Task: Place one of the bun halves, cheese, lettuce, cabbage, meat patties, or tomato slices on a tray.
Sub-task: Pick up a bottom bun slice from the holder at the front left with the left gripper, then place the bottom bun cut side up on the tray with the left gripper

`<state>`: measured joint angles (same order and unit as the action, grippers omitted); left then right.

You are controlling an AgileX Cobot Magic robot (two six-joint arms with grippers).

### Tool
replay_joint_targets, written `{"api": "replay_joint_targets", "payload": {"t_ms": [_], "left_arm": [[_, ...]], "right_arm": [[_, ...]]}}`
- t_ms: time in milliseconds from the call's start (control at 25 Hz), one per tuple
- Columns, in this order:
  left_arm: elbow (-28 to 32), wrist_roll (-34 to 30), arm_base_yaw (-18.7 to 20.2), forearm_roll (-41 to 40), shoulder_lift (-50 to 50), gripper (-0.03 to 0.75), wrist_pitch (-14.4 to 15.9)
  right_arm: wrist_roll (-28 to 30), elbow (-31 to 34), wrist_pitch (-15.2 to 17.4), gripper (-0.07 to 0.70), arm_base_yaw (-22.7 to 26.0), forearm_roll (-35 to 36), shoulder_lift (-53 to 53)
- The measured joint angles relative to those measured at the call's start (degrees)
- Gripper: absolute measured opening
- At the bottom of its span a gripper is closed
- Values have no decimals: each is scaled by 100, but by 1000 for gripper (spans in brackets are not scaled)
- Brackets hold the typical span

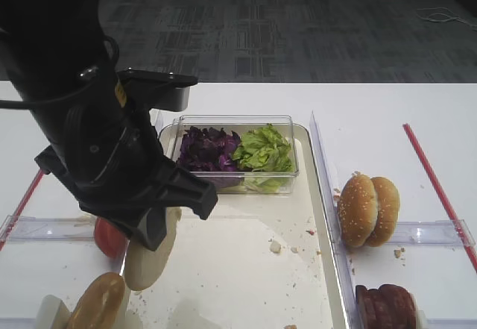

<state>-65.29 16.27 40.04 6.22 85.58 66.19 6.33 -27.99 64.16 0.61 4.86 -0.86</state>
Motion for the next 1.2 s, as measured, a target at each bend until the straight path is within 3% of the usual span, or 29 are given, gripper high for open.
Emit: {"api": "replay_joint_targets", "payload": {"t_ms": [280,440,640,800,840,1000,1200], "left_arm": [[0,-322,0,125,0,101,-35],[0,-1003,-91,587,0,101,-189],[0,-2254,-721,1941,193,101,-177],[0,-3580,-1379,3194,664,100,212],[0,-3580,-1379,3194,664,100,212],[0,-4602,-1721,4064,1145,100,234],[-2,-4995,-1897,4272,1710,99,224]], "right_arm": [[0,0,0,464,0,0,0],[0,0,0,464,0,0,0],[0,0,0,464,0,0,0],[0,0,0,464,0,0,0],[0,0,0,464,0,0,0],[0,0,0,464,0,0,0],[0,0,0,464,0,0,0]]}}
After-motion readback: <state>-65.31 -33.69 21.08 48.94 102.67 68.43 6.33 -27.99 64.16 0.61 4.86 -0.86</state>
